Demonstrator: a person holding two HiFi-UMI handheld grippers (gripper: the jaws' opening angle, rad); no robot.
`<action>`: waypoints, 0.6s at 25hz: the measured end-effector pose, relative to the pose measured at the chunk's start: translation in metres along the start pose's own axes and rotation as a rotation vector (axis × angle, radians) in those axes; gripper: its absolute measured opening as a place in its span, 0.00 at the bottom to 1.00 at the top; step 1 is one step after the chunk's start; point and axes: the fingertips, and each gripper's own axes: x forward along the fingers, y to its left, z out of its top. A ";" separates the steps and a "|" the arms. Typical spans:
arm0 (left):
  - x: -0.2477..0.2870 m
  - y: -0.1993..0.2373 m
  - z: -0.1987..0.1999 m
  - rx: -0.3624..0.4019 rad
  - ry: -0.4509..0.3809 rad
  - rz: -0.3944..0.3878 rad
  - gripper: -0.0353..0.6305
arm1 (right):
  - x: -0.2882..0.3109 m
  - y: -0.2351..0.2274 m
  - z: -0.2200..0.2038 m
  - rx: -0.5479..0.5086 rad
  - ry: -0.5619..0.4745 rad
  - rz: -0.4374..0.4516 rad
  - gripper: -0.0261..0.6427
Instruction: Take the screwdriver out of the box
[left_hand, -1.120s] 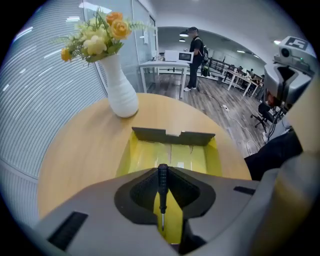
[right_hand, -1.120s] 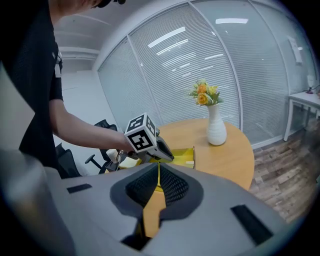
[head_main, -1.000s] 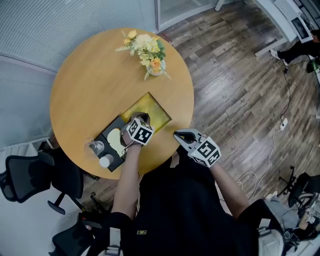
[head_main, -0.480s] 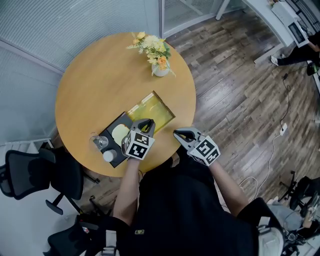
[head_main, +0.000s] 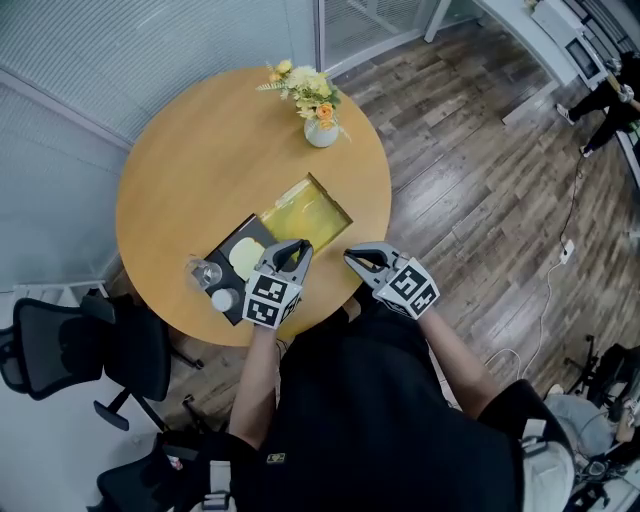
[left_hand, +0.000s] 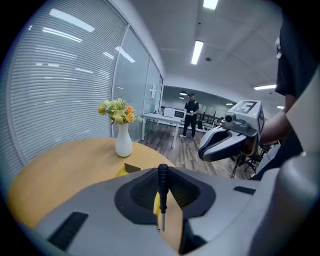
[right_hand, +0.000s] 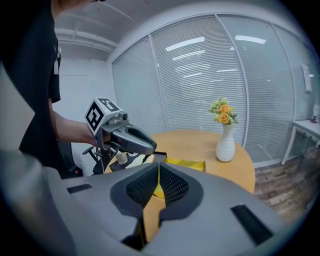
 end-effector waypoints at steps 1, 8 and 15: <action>-0.002 -0.003 0.001 -0.017 -0.016 -0.017 0.15 | 0.000 0.001 0.001 -0.003 -0.002 -0.001 0.05; -0.018 -0.017 0.006 -0.075 -0.106 -0.066 0.15 | -0.001 0.008 0.003 -0.031 -0.006 -0.003 0.05; -0.030 -0.017 0.005 -0.087 -0.132 -0.056 0.15 | -0.001 0.010 0.002 -0.039 -0.005 -0.006 0.05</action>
